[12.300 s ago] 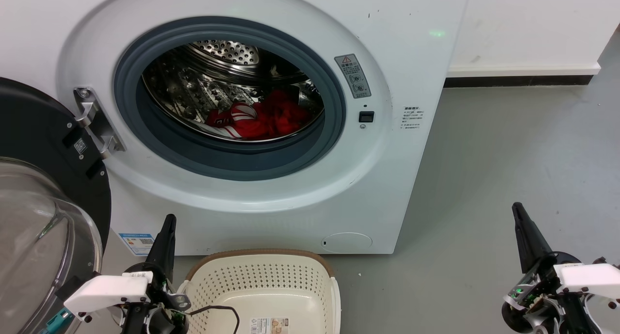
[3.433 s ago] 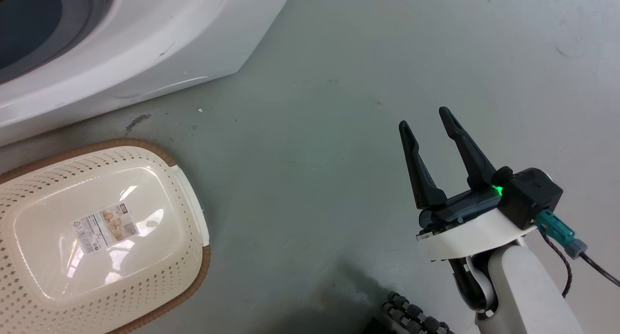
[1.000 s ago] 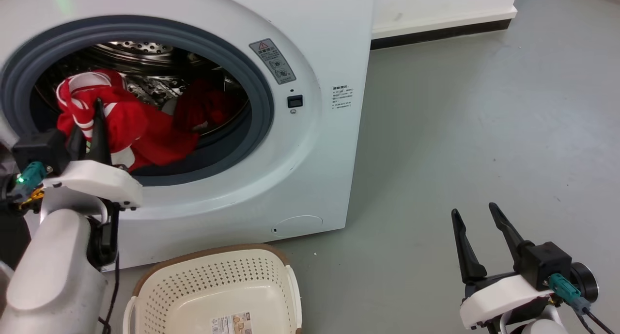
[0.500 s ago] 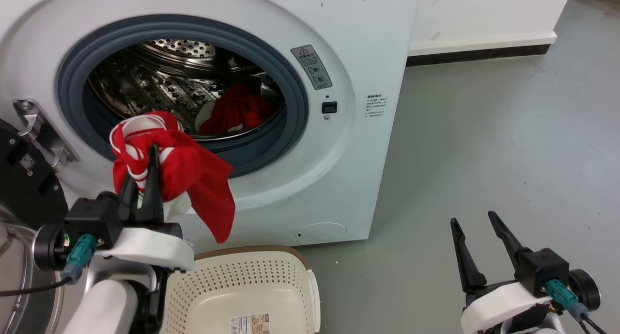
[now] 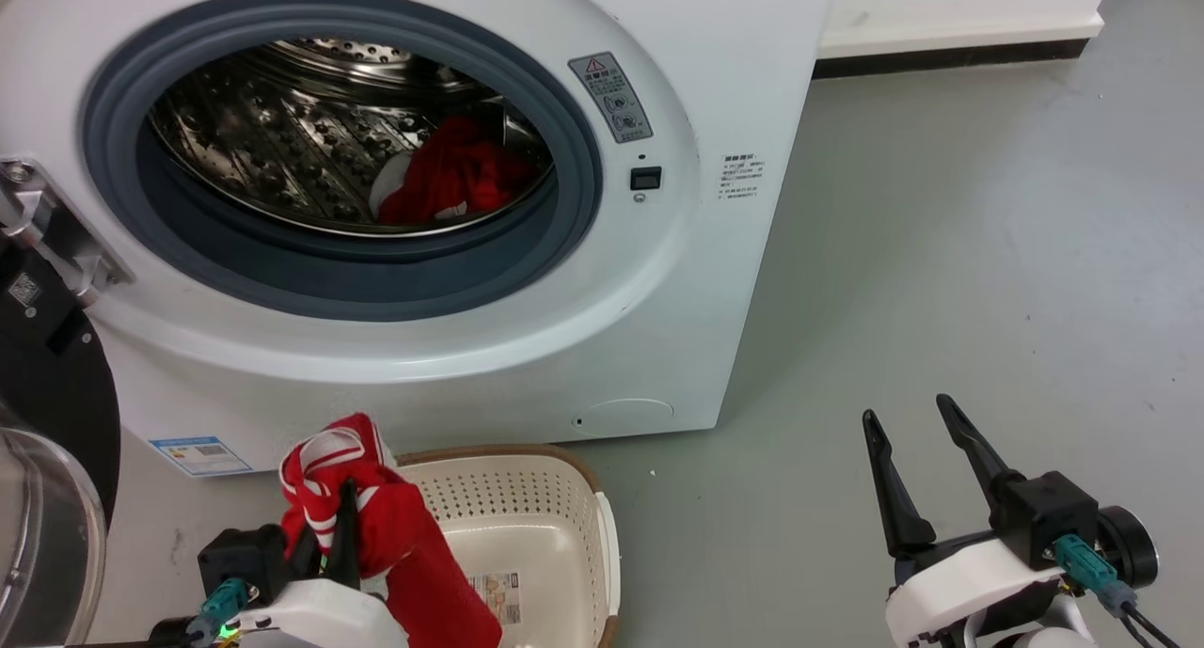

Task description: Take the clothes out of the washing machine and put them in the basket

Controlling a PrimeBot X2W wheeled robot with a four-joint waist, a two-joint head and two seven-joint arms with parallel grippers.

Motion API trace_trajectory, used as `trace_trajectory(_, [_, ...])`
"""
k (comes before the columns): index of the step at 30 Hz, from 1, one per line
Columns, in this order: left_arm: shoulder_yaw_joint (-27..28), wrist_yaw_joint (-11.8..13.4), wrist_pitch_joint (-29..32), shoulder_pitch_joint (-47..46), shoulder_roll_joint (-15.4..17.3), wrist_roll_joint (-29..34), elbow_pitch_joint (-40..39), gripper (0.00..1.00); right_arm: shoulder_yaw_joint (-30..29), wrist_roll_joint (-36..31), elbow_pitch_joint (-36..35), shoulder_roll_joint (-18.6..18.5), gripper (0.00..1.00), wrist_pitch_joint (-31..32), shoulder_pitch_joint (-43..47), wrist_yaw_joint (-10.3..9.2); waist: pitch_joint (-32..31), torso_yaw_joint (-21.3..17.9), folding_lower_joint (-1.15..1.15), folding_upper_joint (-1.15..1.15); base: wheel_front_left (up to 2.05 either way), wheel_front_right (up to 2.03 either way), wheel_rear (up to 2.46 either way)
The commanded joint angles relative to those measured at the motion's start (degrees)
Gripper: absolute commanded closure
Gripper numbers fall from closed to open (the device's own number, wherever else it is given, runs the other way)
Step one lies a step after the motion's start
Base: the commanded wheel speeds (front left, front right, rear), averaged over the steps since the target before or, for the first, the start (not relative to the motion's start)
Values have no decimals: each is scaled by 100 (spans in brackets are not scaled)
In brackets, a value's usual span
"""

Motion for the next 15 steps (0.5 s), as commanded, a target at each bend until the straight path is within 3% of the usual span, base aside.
trace_trajectory(1, [49,-73,-118,-92,-48,-74,220,100,20,14,-21,8,0,-21,-93,-4,192,-83,0,0,0,0,0])
trace_trajectory(15, [79,-708,-577,-1454,-305,-86,2753,100,245,114,8,10,0,-221,-774,-4,1509,-561,0,0,0,0,0])
